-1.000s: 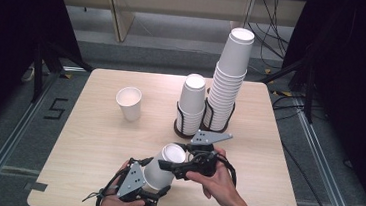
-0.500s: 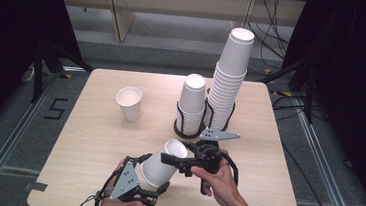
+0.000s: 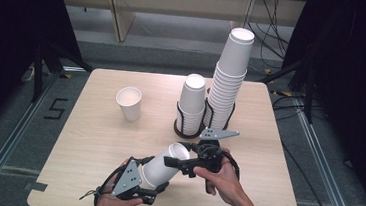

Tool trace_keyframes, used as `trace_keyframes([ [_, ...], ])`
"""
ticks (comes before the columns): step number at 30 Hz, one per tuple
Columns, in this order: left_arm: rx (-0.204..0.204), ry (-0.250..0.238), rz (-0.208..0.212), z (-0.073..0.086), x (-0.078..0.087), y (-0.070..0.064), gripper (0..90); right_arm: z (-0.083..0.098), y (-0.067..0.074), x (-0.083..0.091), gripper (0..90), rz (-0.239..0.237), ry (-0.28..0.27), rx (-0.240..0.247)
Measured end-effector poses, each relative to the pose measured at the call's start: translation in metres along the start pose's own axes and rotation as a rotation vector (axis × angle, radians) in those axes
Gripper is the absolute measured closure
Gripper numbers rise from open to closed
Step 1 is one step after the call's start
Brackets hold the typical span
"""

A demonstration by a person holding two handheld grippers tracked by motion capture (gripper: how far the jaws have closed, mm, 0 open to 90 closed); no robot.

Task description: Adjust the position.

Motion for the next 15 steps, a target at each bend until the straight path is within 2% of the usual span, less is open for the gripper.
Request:
trace_keyframes([
  [1,-0.008,0.001,0.006,0.001,-0.001,0.0,15.1,0.0,0.0,0.001,19.6,0.014,0.011,0.01],
  [2,-0.009,0.016,0.004,0.001,0.0,0.0,15.3,0.0,-0.002,0.002,18.6,0.02,0.022,0.042],
  [4,-0.019,0.031,0.009,0.003,0.0,0.0,15.7,0.0,-0.003,0.005,16.0,0.042,0.048,0.064],
  [5,-0.021,0.036,0.015,0.004,-0.001,0.0,16.0,0.001,-0.001,0.006,16.0,0.04,0.064,0.049],
  [6,-0.017,0.049,0.024,0.004,-0.001,0.0,16.2,0.0,-0.003,0.007,16.0,0.041,0.066,0.092],
  [8,-0.029,0.067,0.023,0.005,0.0,0.001,16.6,-0.001,-0.003,0.01,15.9,0.062,0.078,0.109],
  [9,-0.03,0.071,0.038,0.006,-0.002,0.001,16.6,-0.001,-0.002,0.01,15.9,0.055,0.08,0.111],
  [11,-0.047,0.1,0.036,0.007,0.0,0.001,16.9,-0.002,0.0,0.012,15.8,0.068,0.1,0.154],
  [14,-0.087,0.141,0.049,0.009,0.0,0.001,17.2,-0.002,0.002,0.016,16.3,0.119,0.154,0.241],
  [15,-0.092,0.156,0.068,0.009,0.0,0.0,17.1,-0.001,0.003,0.016,16.7,0.123,0.18,0.277],
])
Point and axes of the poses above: each handheld gripper's, and its own axes: x roughly backward along the jaws, z roughly out of its underside, y roughly to its left, the point moved 6 cm from there along -x, roughly forward along the jaws, and after that the axes turned 1 degree about y, right-handed, at the moved point
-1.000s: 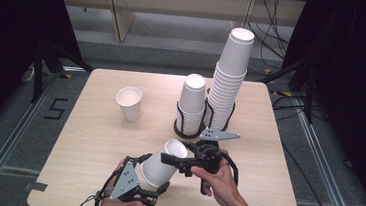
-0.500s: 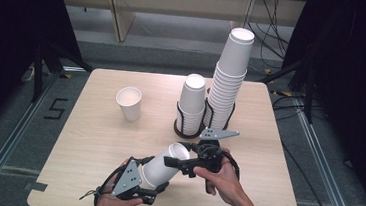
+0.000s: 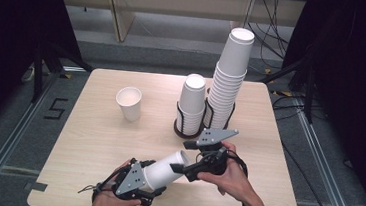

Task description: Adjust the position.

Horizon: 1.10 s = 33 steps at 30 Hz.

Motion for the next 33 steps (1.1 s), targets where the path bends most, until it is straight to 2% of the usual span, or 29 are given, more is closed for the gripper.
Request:
trace_keyframes([
  [2,-0.026,0.018,-0.011,0.001,0.0,-0.001,17.1,0.002,0.004,0.0,17.2,-0.005,0.056,0.063],
  [4,-0.049,0.047,-0.002,0.003,0.0,-0.003,17.2,0.005,0.008,0.001,17.4,-0.006,0.104,0.111],
  [5,-0.061,0.06,0.003,0.004,-0.001,-0.003,17.2,0.007,0.009,0.001,17.4,-0.011,0.129,0.151],
  [6,-0.08,0.081,0.019,0.004,-0.001,-0.004,17.3,0.009,0.011,0.001,17.3,-0.01,0.155,0.165],
  [7,-0.096,0.09,0.014,0.005,-0.001,-0.005,17.3,0.01,0.012,0.001,17.4,-0.011,0.173,0.185],
  [8,-0.109,0.095,0.026,0.005,-0.001,-0.005,17.3,0.011,0.013,0.001,17.6,-0.008,0.19,0.203],
  [12,-0.141,0.122,0.05,0.007,-0.002,-0.009,17.4,0.02,0.017,-0.005,17.6,-0.012,0.269,0.275],
  [13,-0.174,0.151,0.052,0.008,0.0,-0.008,17.4,0.021,0.017,-0.007,17.5,-0.014,0.285,0.298],
  [14,-0.191,0.161,0.059,0.008,0.0,-0.009,17.5,0.024,0.019,-0.009,17.8,-0.016,0.307,0.31],
  [15,-0.202,0.161,0.059,0.008,0.0,-0.009,17.5,0.026,0.021,-0.011,17.9,-0.011,0.324,0.329],
  [16,-0.196,0.158,0.064,0.008,0.0,-0.012,17.6,0.028,0.022,-0.013,18.0,-0.012,0.346,0.344],
  [19,-0.231,0.172,0.076,0.007,0.0,-0.015,17.7,0.034,0.026,-0.019,18.1,-0.019,0.405,0.404],
  [21,-0.25,0.177,0.079,0.006,0.0,-0.016,17.9,0.039,0.028,-0.023,18.1,-0.008,0.457,0.444],
  [22,-0.249,0.176,0.087,0.006,0.0,-0.018,17.9,0.041,0.029,-0.025,18.1,-0.013,0.474,0.464],
  [24,-0.259,0.181,0.087,0.006,0.001,-0.019,17.9,0.046,0.033,-0.026,18.2,0.0,0.521,0.45],
  [26,-0.26,0.177,0.089,0.006,0.0,-0.019,17.9,0.046,0.032,-0.031,18.2,0.006,0.53,0.528],
  [29,-0.261,0.182,0.098,0.006,0.001,-0.019,17.9,0.049,0.031,-0.036,17.7,0.009,0.561,0.587],
  [30,-0.257,0.183,0.101,0.006,0.0,-0.019,17.9,0.051,0.033,-0.036,17.4,0.024,0.578,0.563],
  [31,-0.258,0.185,0.103,0.006,0.001,-0.019,17.9,0.052,0.033,-0.037,17.4,0.025,0.584,0.566],
  [32,-0.259,0.187,0.106,0.007,0.001,-0.02,17.9,0.052,0.032,-0.04,18.0,0.012,0.576,0.602],
  [33,-0.258,0.187,0.108,0.007,0.001,-0.02,17.9,0.054,0.032,-0.039,18.4,0.032,0.595,0.579],
])
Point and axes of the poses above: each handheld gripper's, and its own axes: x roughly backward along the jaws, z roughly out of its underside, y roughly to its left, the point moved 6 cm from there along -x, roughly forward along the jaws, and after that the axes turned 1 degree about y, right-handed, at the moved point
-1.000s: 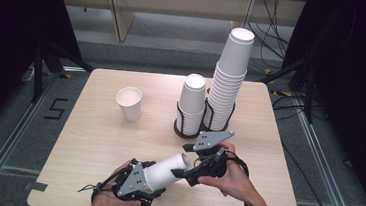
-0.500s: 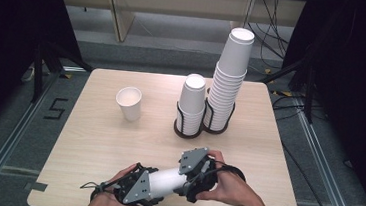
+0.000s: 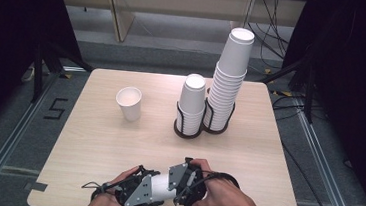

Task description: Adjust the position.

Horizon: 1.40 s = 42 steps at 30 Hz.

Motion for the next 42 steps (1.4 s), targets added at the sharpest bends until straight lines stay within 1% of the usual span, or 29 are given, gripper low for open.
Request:
trace_keyframes([
  [4,-0.007,0.002,0.011,0.0,-0.001,-0.001,18.0,-0.001,0.0,-0.008,18.0,-0.024,-0.007,0.046],
  [9,-0.007,-0.009,0.024,-0.001,-0.001,-0.003,17.9,-0.001,0.002,-0.013,22.6,-0.055,-0.017,0.018],
  [11,0.005,-0.028,0.032,-0.002,-0.001,-0.003,17.1,-0.001,0.001,-0.013,23.2,-0.071,-0.028,0.032],
  [12,0.005,-0.024,0.035,-0.001,0.0,-0.001,15.8,-0.001,0.001,-0.012,23.2,-0.072,-0.035,0.031],
  [13,0.036,-0.052,0.039,-0.002,-0.001,-0.002,14.3,0.0,-0.001,-0.011,23.2,-0.062,-0.038,0.042],
  [14,0.048,-0.066,0.048,-0.002,-0.001,-0.002,13.3,0.002,0.0,-0.011,23.2,-0.082,-0.041,0.032],
  [15,0.058,-0.087,0.05,-0.002,-0.001,-0.002,12.0,0.003,-0.001,-0.011,23.0,-0.085,-0.049,0.031],
  [16,0.07,-0.115,0.049,-0.002,-0.001,-0.001,10.6,0.004,0.0,-0.01,22.9,-0.093,-0.048,0.008],
  [17,0.089,-0.139,0.048,-0.002,0.0,0.001,9.7,0.004,-0.002,-0.011,22.8,-0.098,-0.067,0.03],
  [18,0.106,-0.156,0.046,-0.001,0.002,0.004,9.2,0.005,-0.003,-0.01,22.8,-0.1,-0.075,0.026],
  [19,0.144,-0.203,0.061,-0.002,0.003,0.005,9.2,0.006,-0.004,-0.01,22.9,-0.101,-0.089,0.022],
  [20,0.164,-0.229,0.061,-0.003,0.004,0.007,9.3,0.01,-0.001,-0.006,22.9,-0.107,-0.077,-0.047],
  [21,0.175,-0.253,0.062,-0.003,0.006,0.009,9.3,0.008,-0.007,-0.006,23.0,-0.104,-0.132,-0.002],
  [22,0.193,-0.279,0.062,-0.004,0.007,0.01,9.6,0.009,-0.007,-0.005,23.0,-0.126,-0.15,-0.036],
  [23,0.207,-0.296,0.063,-0.004,0.008,0.011,9.7,0.009,-0.007,-0.002,23.0,-0.144,-0.17,-0.053],
  [24,0.224,-0.322,0.068,-0.006,0.009,0.012,9.7,0.01,-0.009,-0.001,23.1,-0.147,-0.188,-0.051],
  [25,0.228,-0.322,0.065,-0.005,0.01,0.012,9.6,0.01,-0.009,0.0,23.1,-0.16,-0.206,-0.058],
  [27,0.234,-0.332,0.063,-0.005,0.011,0.013,9.4,0.011,-0.011,0.002,23.2,-0.15,-0.214,-0.063],
  [28,0.247,-0.355,0.071,-0.006,0.011,0.014,9.5,0.011,-0.012,0.002,23.2,-0.153,-0.221,-0.063],
  [29,0.255,-0.349,0.064,-0.006,0.012,0.014,9.5,0.011,-0.013,0.002,23.2,-0.148,-0.222,-0.063],
  [30,0.266,-0.355,0.064,-0.006,0.012,0.015,9.5,0.011,-0.012,0.003,23.2,-0.157,-0.229,-0.071],
  [31,0.273,-0.353,0.064,-0.005,0.013,0.016,9.5,0.013,-0.011,0.005,23.2,-0.16,-0.218,-0.113],
  [32,0.274,-0.359,0.061,-0.004,0.014,0.017,10.2,0.014,-0.015,0.004,23.2,-0.154,-0.232,-0.079],
  [34,0.278,-0.361,0.055,-0.003,0.017,0.02,14.9,0.017,-0.018,0.005,23.2,-0.152,-0.237,-0.102],
  [35,0.294,-0.372,0.043,-0.002,0.017,0.021,13.9,0.019,-0.021,0.006,23.2,-0.144,-0.246,-0.102],
  [37,0.318,-0.387,0.047,-0.001,0.018,0.023,14.4,0.023,-0.025,0.01,23.2,-0.135,-0.269,-0.128],
  [39,0.355,-0.415,0.054,-0.002,0.018,0.025,14.4,0.025,-0.028,0.016,23.2,-0.136,-0.294,-0.195],
  [40,0.378,-0.425,0.052,-0.003,0.018,0.026,14.4,0.026,-0.031,0.017,23.2,-0.131,-0.316,-0.194],
  [42,0.404,-0.435,0.054,-0.002,0.019,0.027,14.4,0.027,-0.036,0.02,23.1,-0.119,-0.352,-0.212],
])
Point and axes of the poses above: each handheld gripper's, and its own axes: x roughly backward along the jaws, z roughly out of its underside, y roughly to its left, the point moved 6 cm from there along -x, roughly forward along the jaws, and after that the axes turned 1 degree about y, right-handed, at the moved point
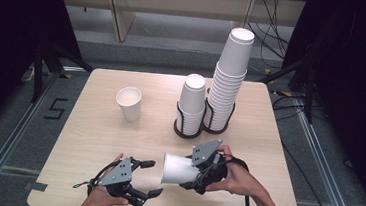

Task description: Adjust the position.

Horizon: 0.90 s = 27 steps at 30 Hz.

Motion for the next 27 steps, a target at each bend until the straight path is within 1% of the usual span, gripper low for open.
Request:
trace_keyframes([
  [2,0.049,-0.031,0.01,-0.001,0.0,0.001,14.4,-0.002,0.0,0.003,23.1,-0.019,-0.041,-0.018],
  [4,0.093,-0.035,0.002,-0.002,0.001,0.002,14.4,-0.003,0.0,0.005,23.0,-0.026,-0.061,-0.021],
  [7,0.127,-0.051,0.005,-0.002,0.0,0.004,14.3,-0.005,0.002,0.005,23.0,-0.038,-0.085,-0.018],
  [8,0.149,-0.07,0.011,-0.003,-0.001,0.004,14.4,-0.007,0.002,0.004,23.0,-0.042,-0.094,-0.014],
  [9,0.165,-0.087,0.027,-0.004,-0.002,0.004,14.3,-0.008,0.003,0.004,22.9,-0.049,-0.103,-0.013],
  [10,0.177,-0.078,0.018,-0.004,-0.001,0.004,14.3,-0.009,0.004,0.002,23.0,-0.053,-0.109,-0.012],
  [11,0.174,-0.082,0.021,-0.005,-0.001,0.004,13.7,-0.009,0.005,0.001,22.9,-0.059,-0.114,-0.009],
  [12,0.171,-0.101,0.036,-0.006,-0.003,0.003,13.4,-0.01,0.005,0.0,22.9,-0.061,-0.121,-0.008],
  [13,0.167,-0.091,0.028,-0.006,-0.002,0.002,13.4,-0.011,0.006,-0.001,22.9,-0.068,-0.127,-0.012],
  [14,0.164,-0.1,0.039,-0.007,-0.002,0.001,13.4,-0.011,0.006,-0.001,22.9,-0.075,-0.132,-0.014],
  [16,0.164,-0.096,0.035,-0.007,-0.002,0.0,13.4,-0.011,0.007,-0.003,22.9,-0.088,-0.141,-0.014],
  [19,0.168,-0.097,0.045,-0.008,-0.004,-0.001,11.5,-0.011,0.008,-0.005,22.9,-0.099,-0.153,-0.006],
  [20,0.166,-0.098,0.048,-0.008,-0.004,-0.002,10.5,-0.011,0.009,-0.006,22.9,-0.108,-0.152,-0.015],
  [21,0.161,-0.097,0.051,-0.008,-0.004,-0.002,9.8,-0.01,0.01,-0.007,22.9,-0.116,-0.155,-0.012],
  [22,0.159,-0.095,0.05,-0.008,-0.005,-0.003,9.1,-0.011,0.009,-0.009,22.9,-0.115,-0.162,0.007],
  [23,0.159,-0.095,0.05,-0.008,-0.005,-0.003,8.1,-0.01,0.011,-0.01,22.9,-0.127,-0.155,-0.009],
  [27,0.145,-0.101,0.062,-0.009,-0.005,-0.005,6.0,-0.01,0.014,-0.015,22.8,-0.149,-0.157,-0.003],
])
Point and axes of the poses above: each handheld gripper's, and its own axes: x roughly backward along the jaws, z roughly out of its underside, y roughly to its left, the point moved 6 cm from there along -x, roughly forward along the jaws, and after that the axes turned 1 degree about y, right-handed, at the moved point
